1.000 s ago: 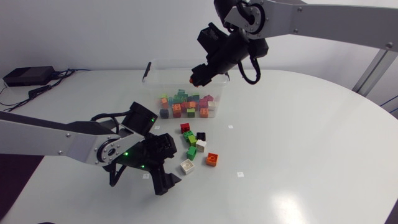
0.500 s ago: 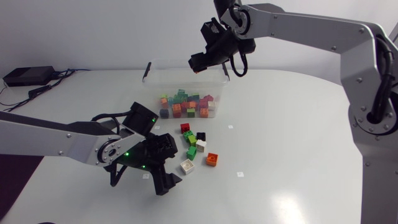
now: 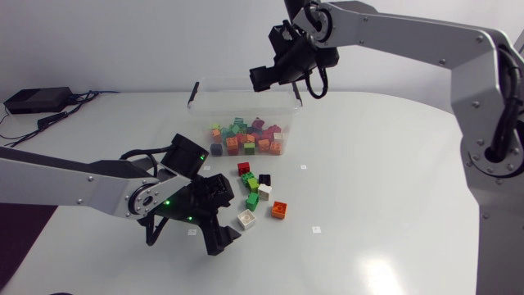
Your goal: Place the duplo bricks in the container
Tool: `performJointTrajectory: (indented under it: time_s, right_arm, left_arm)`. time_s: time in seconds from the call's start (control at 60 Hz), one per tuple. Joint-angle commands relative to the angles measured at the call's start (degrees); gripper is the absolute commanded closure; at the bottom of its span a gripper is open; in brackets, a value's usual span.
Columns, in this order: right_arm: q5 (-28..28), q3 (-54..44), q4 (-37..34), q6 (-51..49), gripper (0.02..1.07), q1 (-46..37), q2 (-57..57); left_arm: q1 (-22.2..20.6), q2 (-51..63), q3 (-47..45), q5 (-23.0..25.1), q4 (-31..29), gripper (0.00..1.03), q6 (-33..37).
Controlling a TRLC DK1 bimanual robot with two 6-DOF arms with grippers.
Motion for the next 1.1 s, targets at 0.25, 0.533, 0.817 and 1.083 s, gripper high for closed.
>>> performJointTrajectory:
  time_s: [0.25,0.533,0.817,1.083]
  right_arm:
    - [0.3,-18.1,0.9,1.5,0.07,-0.5,-18.4]
    - [1.6,-37.5,3.9,1.5,0.07,1.5,-31.1]
    - [1.8,-50.7,5.4,3.5,0.07,3.8,-37.0]
    - [1.8,-55.8,4.8,7.3,0.07,6.7,-33.4]
  left_arm:
    - [-1.0,1.3,1.0,-1.0,1.5,0.06,-4.2]
    - [-3.2,6.4,5.6,-5.2,1.1,0.12,-9.2]
    - [-3.6,11.0,11.2,-6.7,-2.6,0.23,-10.9]
    - [-4.2,12.7,12.2,-6.7,-2.9,0.6,-11.2]
